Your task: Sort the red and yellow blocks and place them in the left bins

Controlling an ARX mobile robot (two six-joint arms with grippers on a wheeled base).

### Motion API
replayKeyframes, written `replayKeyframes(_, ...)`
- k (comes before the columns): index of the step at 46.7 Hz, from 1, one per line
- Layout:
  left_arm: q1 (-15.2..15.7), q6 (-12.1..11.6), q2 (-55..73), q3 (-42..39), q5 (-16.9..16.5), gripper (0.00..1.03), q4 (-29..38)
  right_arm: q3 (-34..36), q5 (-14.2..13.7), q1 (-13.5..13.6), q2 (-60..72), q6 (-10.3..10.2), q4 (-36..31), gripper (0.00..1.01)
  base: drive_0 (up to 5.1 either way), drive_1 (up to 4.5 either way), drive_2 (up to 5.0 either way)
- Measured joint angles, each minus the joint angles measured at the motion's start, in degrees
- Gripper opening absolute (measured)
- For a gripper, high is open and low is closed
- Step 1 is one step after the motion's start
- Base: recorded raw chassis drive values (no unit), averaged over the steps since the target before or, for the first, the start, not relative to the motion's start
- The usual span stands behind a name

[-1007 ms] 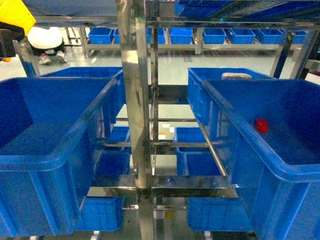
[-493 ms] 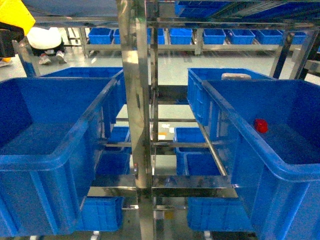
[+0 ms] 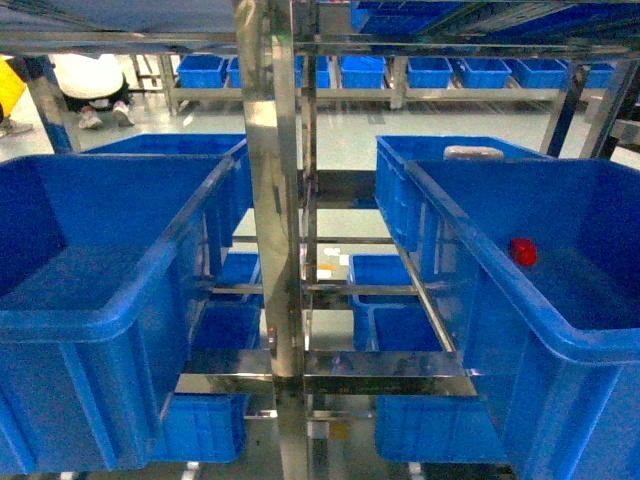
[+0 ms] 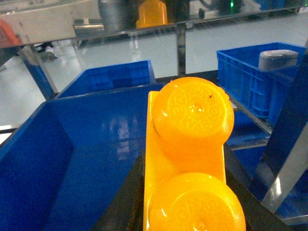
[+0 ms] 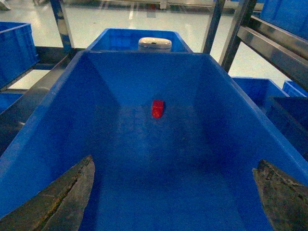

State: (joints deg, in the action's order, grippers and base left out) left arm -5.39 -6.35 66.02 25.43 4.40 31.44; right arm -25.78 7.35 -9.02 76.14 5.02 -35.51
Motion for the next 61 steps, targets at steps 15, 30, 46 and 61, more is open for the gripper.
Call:
replayKeyframes(15,6.03,1.07,11.61,0.07,-3.65,0.26,5.51,0.00,0.00,0.00,0.00,0.00,0.00,0.98,0.0,0.00,0.0)
replayKeyframes(30,13.75,1.36,23.08,6.12,-8.46,0.26,7.96,0.00,0.00,0.00,0.00,0.00,0.02,0.98,0.0,0.00,0.0)
replayKeyframes(46,15.34,-2.23,33.40,15.72,-12.20,0.26,4.15,0.00,0.00,0.00,0.00,0.00,0.00,0.98,0.0,0.00,0.0)
replayKeyframes(61,17.77,-4.68,43.17,25.33,-12.59,0.26,-2.05,0.00,0.00,0.00,0.00,0.00,0.00,0.98,0.0,0.00,0.0)
